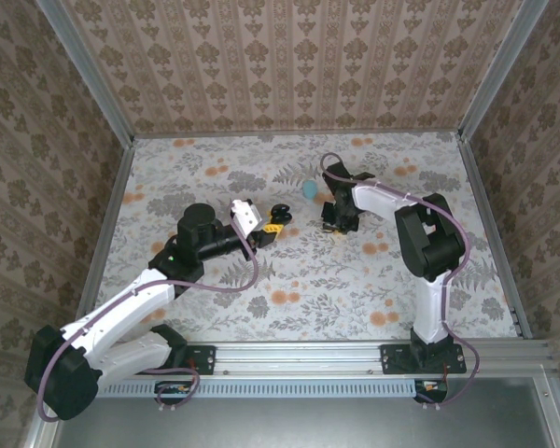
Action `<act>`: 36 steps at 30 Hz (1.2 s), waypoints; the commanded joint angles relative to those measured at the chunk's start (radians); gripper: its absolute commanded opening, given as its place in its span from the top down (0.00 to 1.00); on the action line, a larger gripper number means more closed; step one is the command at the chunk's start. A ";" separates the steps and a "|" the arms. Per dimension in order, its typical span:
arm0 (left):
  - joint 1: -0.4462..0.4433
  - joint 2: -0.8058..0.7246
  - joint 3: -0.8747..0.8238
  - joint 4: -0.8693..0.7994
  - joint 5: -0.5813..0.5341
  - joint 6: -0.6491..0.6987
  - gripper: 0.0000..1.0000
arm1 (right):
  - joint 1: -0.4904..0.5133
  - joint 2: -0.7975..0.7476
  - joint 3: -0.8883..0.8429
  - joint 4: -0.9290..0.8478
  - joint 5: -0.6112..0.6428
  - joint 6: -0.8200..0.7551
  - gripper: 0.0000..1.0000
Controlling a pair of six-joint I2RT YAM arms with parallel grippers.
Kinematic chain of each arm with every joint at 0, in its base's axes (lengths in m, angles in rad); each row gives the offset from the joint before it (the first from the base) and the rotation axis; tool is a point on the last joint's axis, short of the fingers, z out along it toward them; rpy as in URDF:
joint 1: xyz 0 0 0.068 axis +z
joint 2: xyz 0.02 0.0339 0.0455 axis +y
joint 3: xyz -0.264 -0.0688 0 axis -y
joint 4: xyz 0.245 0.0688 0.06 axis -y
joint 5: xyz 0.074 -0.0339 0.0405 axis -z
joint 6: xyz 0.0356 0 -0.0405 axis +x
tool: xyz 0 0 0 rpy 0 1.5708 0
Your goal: Insert the wireless bluetooth earbuds into the charging case
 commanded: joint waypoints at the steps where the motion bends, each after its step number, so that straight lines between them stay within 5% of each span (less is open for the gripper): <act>1: -0.003 0.002 -0.002 -0.023 -0.002 0.020 1.00 | 0.008 0.022 0.032 -0.084 0.054 -0.074 0.82; 24: 0.006 0.056 -0.011 0.043 0.003 -0.049 1.00 | 0.098 -0.135 0.077 -0.126 0.174 -0.403 0.82; 36: 0.009 0.030 -0.040 0.028 -0.010 -0.060 1.00 | 0.171 0.068 0.164 -0.384 0.139 -0.676 0.81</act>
